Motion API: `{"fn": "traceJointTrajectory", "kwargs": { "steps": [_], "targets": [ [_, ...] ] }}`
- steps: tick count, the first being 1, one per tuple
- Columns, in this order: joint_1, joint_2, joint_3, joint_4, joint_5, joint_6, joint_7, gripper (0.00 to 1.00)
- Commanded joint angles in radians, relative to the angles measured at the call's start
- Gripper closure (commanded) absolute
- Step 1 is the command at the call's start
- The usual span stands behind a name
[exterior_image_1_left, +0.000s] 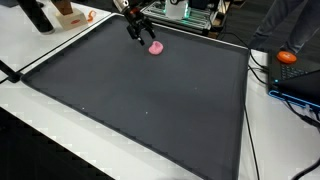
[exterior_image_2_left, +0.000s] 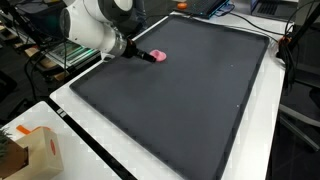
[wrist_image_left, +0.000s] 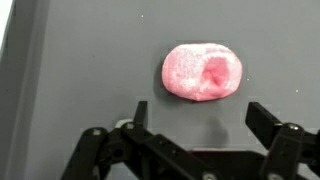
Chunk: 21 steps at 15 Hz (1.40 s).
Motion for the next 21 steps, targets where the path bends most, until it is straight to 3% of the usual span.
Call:
{"fn": "traceJointTrajectory", "kwargs": {
  "steps": [1,16,21],
  "targets": [
    [0.0,0.004,-0.014,-0.008,0.01,-0.031,0.009,0.0],
    [0.052,-0.096,0.01,-0.025,-0.022,0.015,0.041,0.0],
    [0.115,-0.191,0.051,-0.031,-0.138,0.114,0.169,0.0]
  ]
}}
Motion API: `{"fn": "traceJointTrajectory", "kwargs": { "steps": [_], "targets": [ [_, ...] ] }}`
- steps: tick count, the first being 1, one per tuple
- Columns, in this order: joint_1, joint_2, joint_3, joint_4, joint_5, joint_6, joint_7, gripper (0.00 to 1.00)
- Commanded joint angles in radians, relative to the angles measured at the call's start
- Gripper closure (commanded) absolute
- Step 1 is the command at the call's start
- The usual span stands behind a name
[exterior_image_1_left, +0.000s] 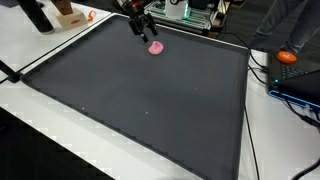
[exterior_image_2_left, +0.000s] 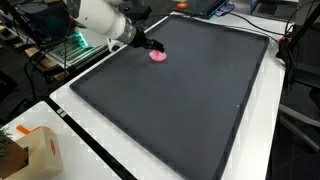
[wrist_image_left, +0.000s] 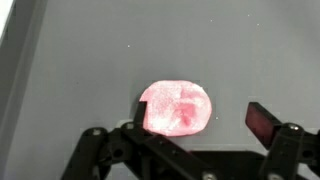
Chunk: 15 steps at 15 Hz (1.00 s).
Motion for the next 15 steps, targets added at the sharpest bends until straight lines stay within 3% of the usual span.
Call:
{"fn": "traceJointTrajectory", "kwargs": {
  "steps": [1,7,11,15],
  "targets": [
    [0.052,-0.101,0.035,-0.033,-0.135,0.107,0.152,0.0],
    [0.09,-0.195,0.11,-0.04,-0.494,0.221,0.478,0.0],
    [0.083,-0.236,0.15,-0.037,-0.765,0.212,0.704,0.0],
    [0.079,-0.267,0.174,-0.027,-0.936,0.177,0.841,0.0]
  ]
}}
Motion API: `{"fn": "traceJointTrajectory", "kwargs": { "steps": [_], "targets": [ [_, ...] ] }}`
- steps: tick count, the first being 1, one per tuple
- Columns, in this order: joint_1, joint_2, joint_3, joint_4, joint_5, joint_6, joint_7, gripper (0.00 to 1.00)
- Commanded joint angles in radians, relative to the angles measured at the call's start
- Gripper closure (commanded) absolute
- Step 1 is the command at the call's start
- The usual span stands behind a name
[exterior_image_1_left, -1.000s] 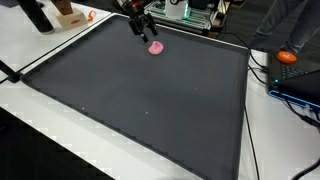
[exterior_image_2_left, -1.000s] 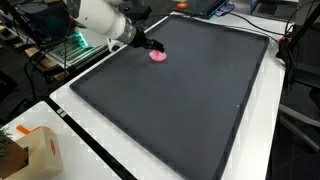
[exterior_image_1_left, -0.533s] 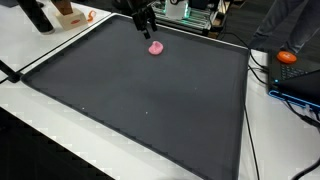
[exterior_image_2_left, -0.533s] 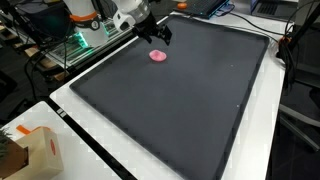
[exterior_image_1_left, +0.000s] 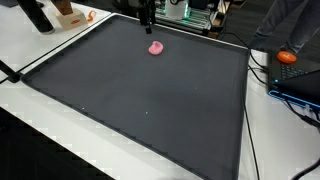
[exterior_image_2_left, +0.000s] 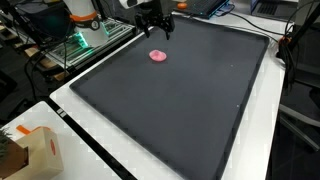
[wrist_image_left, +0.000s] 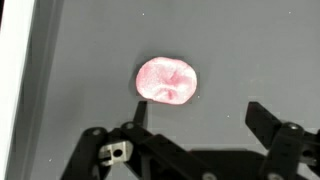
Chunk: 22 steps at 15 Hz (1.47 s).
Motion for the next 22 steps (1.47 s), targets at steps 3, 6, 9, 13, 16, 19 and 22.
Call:
{"fn": "traceJointTrajectory", "kwargs": {
  "steps": [3,6,9,13,16,19,22],
  "targets": [
    [0.001,-0.01,0.007,0.004,-0.047,-0.003,0.041,0.0],
    [0.001,-0.008,0.007,0.005,-0.047,-0.003,0.041,0.0],
    [0.004,0.046,0.0,-0.002,-0.002,0.014,0.02,0.0],
    [0.011,0.113,0.002,-0.013,0.049,0.034,-0.009,0.0],
    [0.016,0.156,0.006,-0.014,0.079,0.065,-0.044,0.0],
    [0.024,0.193,0.01,-0.015,0.094,0.117,-0.079,0.0],
    [0.028,0.222,0.012,-0.016,0.096,0.172,-0.101,0.06]
  ]
}}
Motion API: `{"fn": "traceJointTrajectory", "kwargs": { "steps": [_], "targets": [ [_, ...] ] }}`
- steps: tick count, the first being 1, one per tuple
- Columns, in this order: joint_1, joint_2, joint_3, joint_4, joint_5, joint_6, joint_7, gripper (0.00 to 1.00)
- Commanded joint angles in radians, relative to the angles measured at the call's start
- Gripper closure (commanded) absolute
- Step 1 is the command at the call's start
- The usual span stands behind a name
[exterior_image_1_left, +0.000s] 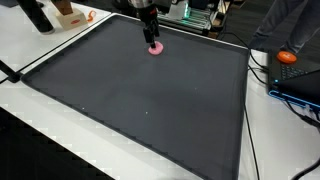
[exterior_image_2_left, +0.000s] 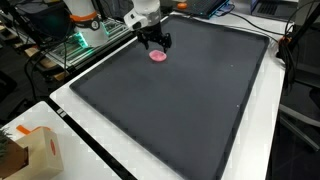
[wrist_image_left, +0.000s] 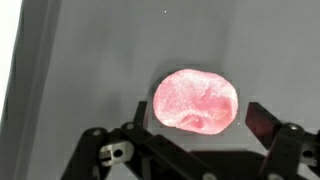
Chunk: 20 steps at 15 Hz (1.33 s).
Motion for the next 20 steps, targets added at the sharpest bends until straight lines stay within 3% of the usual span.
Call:
{"fn": "traceJointTrajectory", "kwargs": {
  "steps": [1,3,4,6,12,14,20],
  "targets": [
    [0.014,0.035,0.0,-0.012,0.023,0.08,-0.041,0.09],
    [0.017,0.049,0.003,-0.01,0.033,0.104,-0.058,0.21],
    [0.017,0.056,0.004,-0.008,0.036,0.111,-0.064,0.36],
    [0.017,0.067,0.005,-0.005,0.043,0.114,-0.07,0.53],
    [0.018,0.069,0.001,0.0,0.039,0.103,-0.065,0.95],
    [0.018,0.068,0.0,0.001,0.037,0.102,-0.062,1.0],
    [0.019,0.067,-0.004,0.002,0.024,0.097,-0.051,0.99]
  ]
}}
